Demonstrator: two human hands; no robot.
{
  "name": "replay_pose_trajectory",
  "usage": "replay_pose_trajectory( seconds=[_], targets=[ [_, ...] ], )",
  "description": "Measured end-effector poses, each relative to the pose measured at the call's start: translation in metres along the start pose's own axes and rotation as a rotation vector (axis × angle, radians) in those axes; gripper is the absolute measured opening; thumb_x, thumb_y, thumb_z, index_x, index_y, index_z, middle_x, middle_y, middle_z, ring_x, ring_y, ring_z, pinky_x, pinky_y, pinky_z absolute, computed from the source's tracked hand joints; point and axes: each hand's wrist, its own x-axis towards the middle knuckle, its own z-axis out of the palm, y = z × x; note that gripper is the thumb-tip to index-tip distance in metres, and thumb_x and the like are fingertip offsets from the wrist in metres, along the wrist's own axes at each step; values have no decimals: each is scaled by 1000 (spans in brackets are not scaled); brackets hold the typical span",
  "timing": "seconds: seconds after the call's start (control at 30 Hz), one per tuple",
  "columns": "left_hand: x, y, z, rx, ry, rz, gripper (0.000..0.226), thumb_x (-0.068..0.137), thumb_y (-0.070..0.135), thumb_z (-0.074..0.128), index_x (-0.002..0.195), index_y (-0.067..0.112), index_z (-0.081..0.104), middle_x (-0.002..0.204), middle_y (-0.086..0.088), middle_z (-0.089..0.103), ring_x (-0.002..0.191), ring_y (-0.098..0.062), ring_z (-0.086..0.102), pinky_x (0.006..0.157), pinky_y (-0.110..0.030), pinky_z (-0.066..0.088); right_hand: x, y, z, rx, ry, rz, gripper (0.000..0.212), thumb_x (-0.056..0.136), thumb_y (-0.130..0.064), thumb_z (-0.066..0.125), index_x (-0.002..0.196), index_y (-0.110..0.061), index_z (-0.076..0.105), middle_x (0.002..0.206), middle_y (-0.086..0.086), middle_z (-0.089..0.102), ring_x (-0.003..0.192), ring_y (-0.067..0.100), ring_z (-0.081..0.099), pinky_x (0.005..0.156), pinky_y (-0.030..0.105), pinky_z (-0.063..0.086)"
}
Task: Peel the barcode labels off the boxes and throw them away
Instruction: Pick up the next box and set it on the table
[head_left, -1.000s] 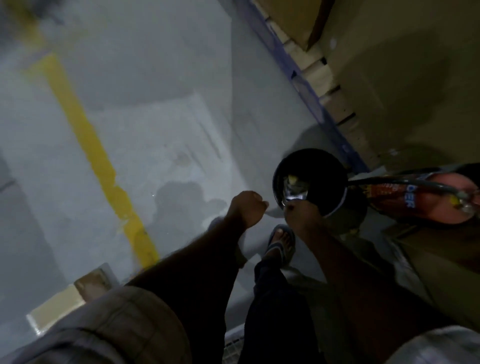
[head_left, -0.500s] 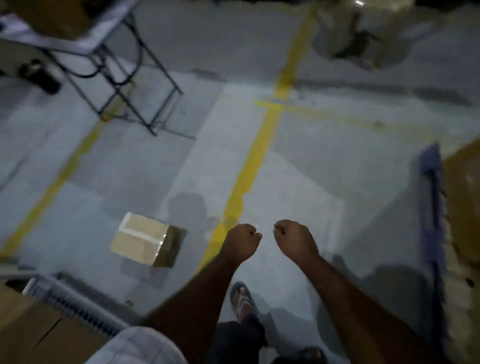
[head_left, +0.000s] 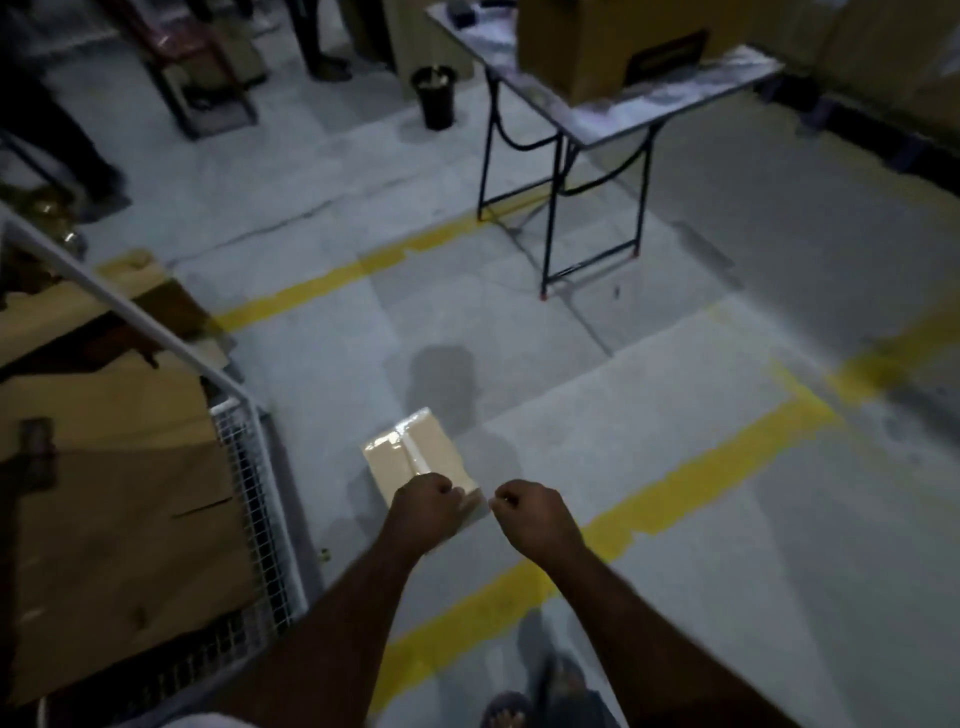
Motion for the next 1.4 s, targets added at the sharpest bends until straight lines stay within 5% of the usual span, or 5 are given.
replay_pose_trajectory(
  seconds=[0.43, 0.6, 0.9, 1.13, 1.4],
  targets=[
    [216, -84, 13, -255, 93, -373, 35, 92, 32, 58, 64, 11, 56, 82, -13, 65, 88, -33, 64, 66, -31, 37, 257, -13, 64, -115, -260, 19, 46, 92, -40, 58, 129, -13, 63, 127, 10, 66, 116, 26, 61, 95, 31, 47],
    [299, -157, 92, -361, 84, -585, 42, 93, 35, 63, 121, 5, 65, 126, -15, 65, 120, -31, 59, 100, -35, 45, 353, 46, 143, -182, -347, 93, 52, 92, -43, 58, 135, -14, 56, 133, 14, 60, 121, 30, 57, 100, 35, 47],
    [410, -310, 206, -433, 162, -758, 70, 84, 38, 73, 140, 5, 46, 140, -22, 50, 126, -40, 50, 105, -45, 44, 482, 111, 309, -277, -388, 78, 72, 90, -44, 63, 149, -16, 32, 138, 17, 40, 126, 37, 48, 108, 44, 42],
    [443, -333, 229, -672, 177, -791, 51, 81, 35, 75, 116, 11, 47, 107, -3, 57, 100, -26, 58, 91, -39, 51, 518, 122, 343, -195, -301, 139, 75, 87, -33, 67, 148, -15, 26, 133, 13, 45, 122, 33, 50, 99, 44, 48],
    [385, -264, 132, -762, 260, -714, 46, 75, 38, 76, 113, 18, 59, 105, 1, 68, 94, -22, 66, 87, -40, 56, 476, 62, 240, -171, -158, 175, 62, 83, -40, 68, 130, -8, 43, 120, 18, 48, 111, 38, 52, 94, 43, 49]
  ],
)
